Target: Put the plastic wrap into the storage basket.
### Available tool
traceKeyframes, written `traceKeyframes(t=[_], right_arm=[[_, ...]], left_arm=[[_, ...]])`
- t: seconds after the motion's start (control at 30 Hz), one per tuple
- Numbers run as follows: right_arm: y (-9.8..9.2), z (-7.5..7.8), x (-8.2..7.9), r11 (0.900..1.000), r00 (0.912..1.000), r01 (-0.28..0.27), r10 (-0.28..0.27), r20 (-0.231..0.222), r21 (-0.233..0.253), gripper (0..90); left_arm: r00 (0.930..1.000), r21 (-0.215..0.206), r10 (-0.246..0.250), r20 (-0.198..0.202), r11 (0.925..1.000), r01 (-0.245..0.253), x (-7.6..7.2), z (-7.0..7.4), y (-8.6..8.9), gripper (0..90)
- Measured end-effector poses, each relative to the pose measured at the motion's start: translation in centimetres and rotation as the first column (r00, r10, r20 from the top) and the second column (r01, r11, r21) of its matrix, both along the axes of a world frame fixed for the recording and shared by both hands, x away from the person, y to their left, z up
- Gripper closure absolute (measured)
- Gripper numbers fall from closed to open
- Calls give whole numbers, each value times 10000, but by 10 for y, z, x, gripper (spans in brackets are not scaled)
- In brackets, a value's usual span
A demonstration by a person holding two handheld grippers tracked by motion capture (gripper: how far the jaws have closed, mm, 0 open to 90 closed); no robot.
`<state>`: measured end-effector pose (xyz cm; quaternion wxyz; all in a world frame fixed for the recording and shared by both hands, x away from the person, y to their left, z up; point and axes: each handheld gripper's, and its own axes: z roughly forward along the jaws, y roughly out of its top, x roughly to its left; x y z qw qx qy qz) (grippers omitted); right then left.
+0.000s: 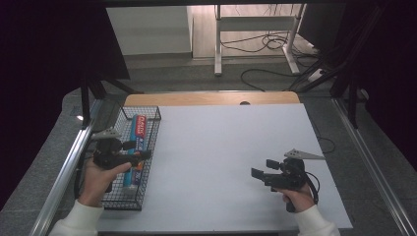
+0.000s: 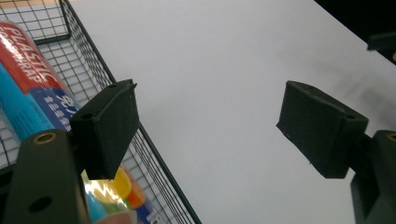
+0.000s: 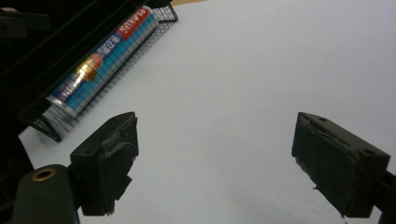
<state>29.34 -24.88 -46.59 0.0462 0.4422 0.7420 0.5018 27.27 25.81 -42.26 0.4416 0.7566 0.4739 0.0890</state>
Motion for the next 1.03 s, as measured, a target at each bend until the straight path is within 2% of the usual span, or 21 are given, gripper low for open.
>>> traceKeyframes(t=[0.03,0.13,0.23,0.37,0.4,0.43,0.53,0.63,0.77,1.03], right_arm=[[0,0,-1,9999,10000,-3,3,-2,-119,147],[-2,-2,-2,9990,10000,42,-38,86,-435,144],[-6,-4,-2,9980,9999,100,-95,86,-628,144],[-13,-8,-3,9954,9996,245,-233,133,-930,143],[-16,-9,-4,9951,9997,236,-229,90,-956,141],[-21,-11,-4,9968,9997,232,-237,-57,-763,141],[-25,-12,-4,9963,9996,275,-277,-15,-819,141],[-29,-16,-5,9934,9996,262,-255,79,-1120,141],[-29,-18,-4,9885,9991,369,-333,270,-1470,141],[-24,-19,-7,9844,9970,115,21,769,-1758,124]], left_arm=[[10000,-97,30,61,9999,-30,-5,-1,0,205],[9998,39,-162,152,9999,161,-15,-7,-1,208],[9988,-11,-475,100,9989,475,-25,-14,-4,208],[9977,193,-675,101,9975,673,-38,-24,-10,207],[9975,337,-682,180,9971,675,-40,-25,-13,207],[9973,413,-711,204,9967,702,-42,-26,-15,206],[9965,474,-833,115,9955,826,-44,-30,-20,205],[9963,575,-858,0,9947,856,-42,-35,-24,206],[9977,838,-677,-60,9942,679,-41,-39,-26,206],[9975,786,-704,-112,9944,711,-40,-43,-26,204]])
